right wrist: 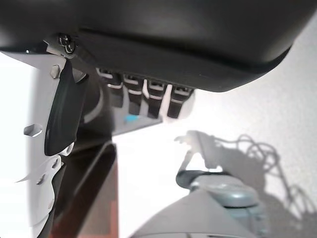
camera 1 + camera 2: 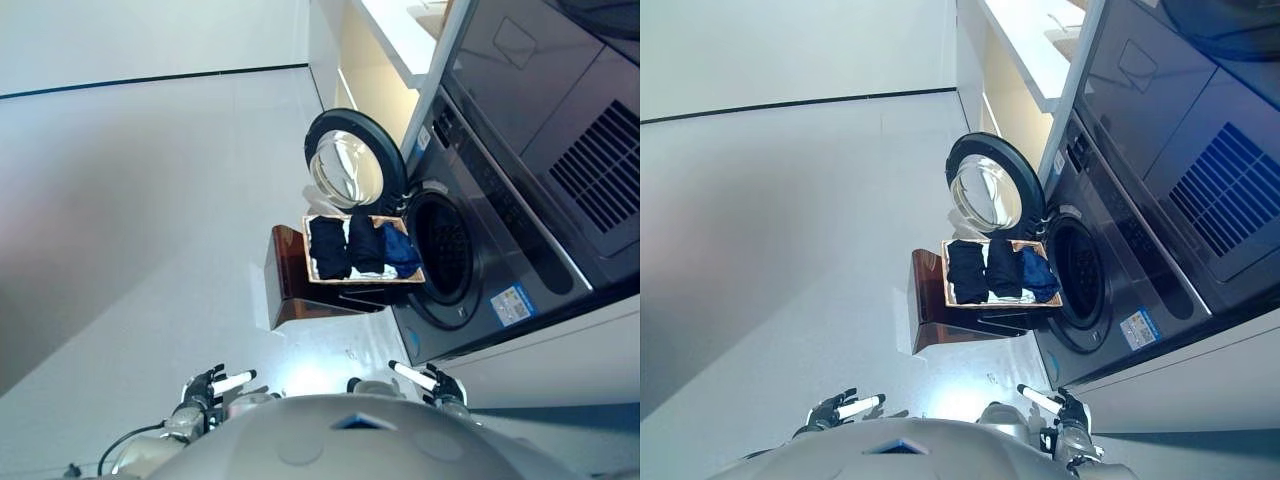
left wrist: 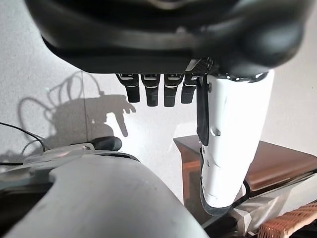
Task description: Pick up the clothes and place them into the washing machine
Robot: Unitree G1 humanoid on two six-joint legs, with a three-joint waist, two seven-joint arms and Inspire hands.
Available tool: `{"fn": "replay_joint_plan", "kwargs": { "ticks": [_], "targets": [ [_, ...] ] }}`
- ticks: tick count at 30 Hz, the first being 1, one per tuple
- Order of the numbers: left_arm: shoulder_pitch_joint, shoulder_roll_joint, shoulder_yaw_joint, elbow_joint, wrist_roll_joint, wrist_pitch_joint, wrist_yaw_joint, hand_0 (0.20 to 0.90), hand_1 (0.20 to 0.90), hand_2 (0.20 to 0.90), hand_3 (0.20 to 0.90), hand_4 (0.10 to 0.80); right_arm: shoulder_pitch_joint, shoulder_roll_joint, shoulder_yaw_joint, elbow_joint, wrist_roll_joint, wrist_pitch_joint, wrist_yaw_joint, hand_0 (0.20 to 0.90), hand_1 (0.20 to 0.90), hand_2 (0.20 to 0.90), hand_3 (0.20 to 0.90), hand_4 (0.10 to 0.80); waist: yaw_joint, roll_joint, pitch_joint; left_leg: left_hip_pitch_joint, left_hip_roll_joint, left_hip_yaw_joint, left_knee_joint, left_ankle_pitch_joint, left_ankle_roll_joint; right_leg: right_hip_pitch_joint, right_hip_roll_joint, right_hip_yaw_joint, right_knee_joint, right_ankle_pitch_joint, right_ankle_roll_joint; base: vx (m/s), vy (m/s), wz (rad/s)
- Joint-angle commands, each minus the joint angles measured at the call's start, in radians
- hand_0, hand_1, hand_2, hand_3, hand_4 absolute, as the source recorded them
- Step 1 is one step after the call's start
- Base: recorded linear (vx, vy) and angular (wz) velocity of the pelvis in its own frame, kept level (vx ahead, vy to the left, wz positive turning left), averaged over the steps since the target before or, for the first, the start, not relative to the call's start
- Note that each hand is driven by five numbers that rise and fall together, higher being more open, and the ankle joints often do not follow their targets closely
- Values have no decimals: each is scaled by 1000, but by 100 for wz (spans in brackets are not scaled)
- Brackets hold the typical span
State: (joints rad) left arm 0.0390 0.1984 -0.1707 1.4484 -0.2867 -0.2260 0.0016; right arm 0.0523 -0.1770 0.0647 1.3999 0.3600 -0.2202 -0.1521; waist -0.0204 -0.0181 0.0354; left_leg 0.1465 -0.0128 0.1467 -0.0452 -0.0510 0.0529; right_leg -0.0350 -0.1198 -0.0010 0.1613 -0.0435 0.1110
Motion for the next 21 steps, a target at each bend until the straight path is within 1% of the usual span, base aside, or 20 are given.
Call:
{"fn": "replay_joint_plan", "kwargs": {
  "ticks": [1, 2, 3, 5, 6, 7, 8, 9, 10, 11, 12, 13, 14, 15, 16, 18, 19, 21],
  "targets": [
    [-93, -13, 22, 44, 15, -42, 0, 900, 900, 900, 900, 800, -104, -32, -54, 24, 44, -59, -12, 900, 900, 900, 900, 800, -35, 16, 11, -65, -60, -51, 140, -104, 21, -104, -43, -10, 261, 115, -4, 3, 192, -4],
    [-95, -10, 18, 42, 19, -42, -1, 900, 900, 900, 900, 800, -103, -33, -56, 23, 48, -59, -13, 900, 900, 900, 900, 800, -40, 19, 19, -60, -67, -50, 144, -108, 29, -127, -49, 1, 313, 146, -8, -2, 185, -14],
    [-96, -6, 16, 39, 22, -42, -2, 900, 900, 900, 900, 800, -102, -32, -56, 22, 48, -60, -16, 900, 900, 900, 900, 800, -42, 23, 27, -54, -69, -47, 143, -108, 35, -150, -48, 1, 352, 155, -15, -6, 189, -21],
    [-97, 5, 21, 39, 22, -41, -3, 900, 900, 900, 900, 800, -105, -32, -57, 22, 43, -57, -21, 900, 900, 900, 900, 800, -43, 32, 44, -43, -68, -34, 136, -111, 44, -197, -52, -27, 407, 140, -22, 11, 156, -32],
    [-94, 8, 24, 44, 22, -40, -4, 900, 900, 900, 900, 800, -103, -30, -58, 23, 41, -55, -21, 900, 900, 900, 900, 800, -44, 35, 45, -34, -69, -27, 130, -114, 43, -211, -64, -48, 397, 132, -22, 74, 104, -32],
    [-91, 10, 27, 50, 20, -38, -3, 900, 900, 900, 900, 800, -99, -27, -61, 22, 41, -55, -20, 900, 900, 900, 900, 800, -47, 38, 44, -20, -71, -23, 122, -118, 41, -216, -71, -63, 364, 126, -20, 161, 51, -19],
    [-85, 11, 32, 58, 20, -41, -4, 900, 900, 900, 900, 800, -94, -26, -67, 25, 36, -51, -18, 900, 900, 900, 900, 800, -52, 37, 41, -3, -77, -23, 105, -123, 29, -228, -85, -74, 243, 125, -9, 140, 16, -10],
    [-85, 11, 32, 58, 20, -41, -4, 900, 900, 900, 900, 800, -93, -26, -67, 25, 36, -51, -18, 900, 900, 900, 900, 800, -55, 40, 43, 1, -74, -26, 103, -124, 29, -220, -82, -79, 236, 128, -10, 140, -24, -8],
    [-83, 11, 32, 61, 19, -41, -4, 900, 900, 900, 900, 800, -93, -25, -68, 25, 34, -49, -19, 900, 900, 900, 900, 800, -57, 37, 44, 10, -73, -27, 93, -126, 24, -226, -94, -79, 171, 147, 2, 162, -89, -8],
    [-80, 13, 33, 66, 12, -43, 0, 900, 900, 900, 900, 800, -93, -23, -71, 21, 26, -45, -24, 900, 900, 900, 900, 800, -64, 25, 45, 27, -76, -32, 73, -132, 7, -236, -114, -65, 22, 204, 29, 160, -87, -8],
    [-79, 13, 33, 66, 12, -43, 0, 900, 900, 900, 900, 800, -93, -23, -71, 21, 26, -45, -24, 900, 900, 900, 900, 800, -65, 28, 47, 30, -73, -33, 72, -132, 7, -228, -112, -69, 14, 209, 29, 223, -126, -9],
    [-76, 14, 33, 70, 2, -43, 5, 900, 900, 900, 900, 800, -88, -16, -70, 14, 23, -45, -28, 900, 900, 900, 900, 800, -71, 18, 49, 50, -72, -39, 60, -138, -2, -231, -115, -40, -44, 253, 46, 107, -57, -10],
    [-76, 14, 33, 70, 2, -43, 5, 900, 900, 900, 900, 800, -88, -16, -70, 14, 23, -44, -28, 900, 900, 900, 900, 800, -71, 18, 49, 50, -72, -38, 60, -138, -2, -231, -115, -40, -45, 253, 46, 162, -97, 0],
    [-73, 14, 34, 70, -4, -43, 8, 900, 900, 900, 900, 800, -85, -13, -67, 5, 19, -44, -29, 900, 900, 900, 900, 800, -74, 13, 49, 60, -68, -42, 55, -141, -7, -232, -109, -26, -55, 262, 50, 167, -129, 13],
    [-63, 11, 32, 71, -11, -43, 11, 900, 900, 900, 900, 800, -77, -8, -65, -3, 14, -42, -29, 900, 900, 900, 900, 800, -73, 3, 43, 75, -55, -45, 48, -150, -15, -229, -99, -23, -53, 268, 54, 228, -177, 18],
    [-58, 7, 33, 74, -12, -42, 11, 900, 900, 900, 900, 800, -74, -6, -64, -3, 15, -41, -27, 900, 900, 900, 900, 800, -73, -3, 30, 86, -43, -54, 42, -156, -25, -211, -83, -16, -73, 248, 48, 216, -183, 29],
    [-53, 3, 37, 78, -14, -41, 11, 900, 900, 900, 900, 800, -72, -2, -62, -1, 12, -41, -26, 900, 900, 900, 900, 800, -69, -8, 17, 93, -32, -52, 38, -160, -33, -200, -75, -23, -84, 238, 46, 204, -197, 37],
    [-47, -2, 43, 83, -19, -39, 12, 900, 900, 900, 900, 800, -71, 0, -54, -3, 5, -40, -25, 900, 900, 900, 900, 800, -66, -9, -2, 102, -1, -56, 37, -163, -50, -191, -52, -35, -81, 214, 39, 198, -219, 25]
  ]
}}
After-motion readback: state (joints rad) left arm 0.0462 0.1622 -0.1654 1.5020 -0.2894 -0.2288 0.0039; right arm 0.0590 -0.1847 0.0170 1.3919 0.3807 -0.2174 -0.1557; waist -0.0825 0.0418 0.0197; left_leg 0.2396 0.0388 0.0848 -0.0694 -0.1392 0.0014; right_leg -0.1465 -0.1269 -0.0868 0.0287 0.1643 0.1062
